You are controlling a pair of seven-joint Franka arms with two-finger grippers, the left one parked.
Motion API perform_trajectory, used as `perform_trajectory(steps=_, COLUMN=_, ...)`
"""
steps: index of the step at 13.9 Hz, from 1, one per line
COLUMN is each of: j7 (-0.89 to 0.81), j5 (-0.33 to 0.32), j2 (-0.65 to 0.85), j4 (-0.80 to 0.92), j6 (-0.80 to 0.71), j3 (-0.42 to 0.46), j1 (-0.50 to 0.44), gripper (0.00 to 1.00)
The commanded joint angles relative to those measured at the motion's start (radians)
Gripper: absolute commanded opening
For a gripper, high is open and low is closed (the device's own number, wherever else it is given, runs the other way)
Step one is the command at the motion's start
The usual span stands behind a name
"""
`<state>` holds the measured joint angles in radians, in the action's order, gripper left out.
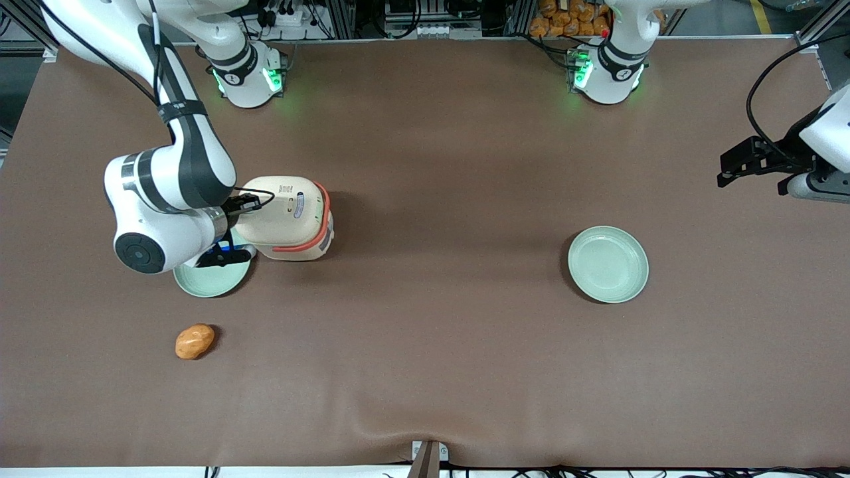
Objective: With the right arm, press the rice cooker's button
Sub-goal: 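Press the rice cooker's square button with the closed right gripper, then pull the right gripper back from the cooker as the lid pops open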
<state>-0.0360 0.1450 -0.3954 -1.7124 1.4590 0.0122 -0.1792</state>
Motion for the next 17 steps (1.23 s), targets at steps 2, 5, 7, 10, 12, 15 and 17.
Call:
perform_trajectory(steps=2, j7=-0.005, j5=0.008, j2=-0.026, j4=0.0, j6=0.037, j3=-0.006, j1=-0.005, gripper=0.0)
perform_trajectory(steps=5, j7=-0.004, j5=0.008, j2=-0.031, j4=0.002, j6=0.035, j3=-0.006, j1=-0.005, gripper=0.0)
perform_trajectory(steps=7, j7=-0.007, j5=0.008, j2=-0.013, j4=0.023, j6=0.02, j3=-0.008, j1=-0.002, gripper=0.0)
perform_trajectory(steps=10, j7=-0.01, j5=0.005, j2=0.029, j4=0.111, j6=-0.035, j3=-0.009, j1=0.003, gripper=0.59)
perform_trajectory(steps=12, j7=-0.01, j5=-0.004, j2=0.052, j4=0.155, j6=-0.035, j3=-0.011, j1=0.004, gripper=1.0)
perform_trajectory(steps=15, j7=-0.001, j5=-0.002, j2=0.082, j4=0.217, j6=-0.06, j3=-0.012, j1=0.007, gripper=1.0)
perform_trajectory(steps=17, j7=-0.004, j5=-0.004, j2=0.107, j4=0.269, j6=-0.101, j3=-0.011, j1=0.006, gripper=1.0)
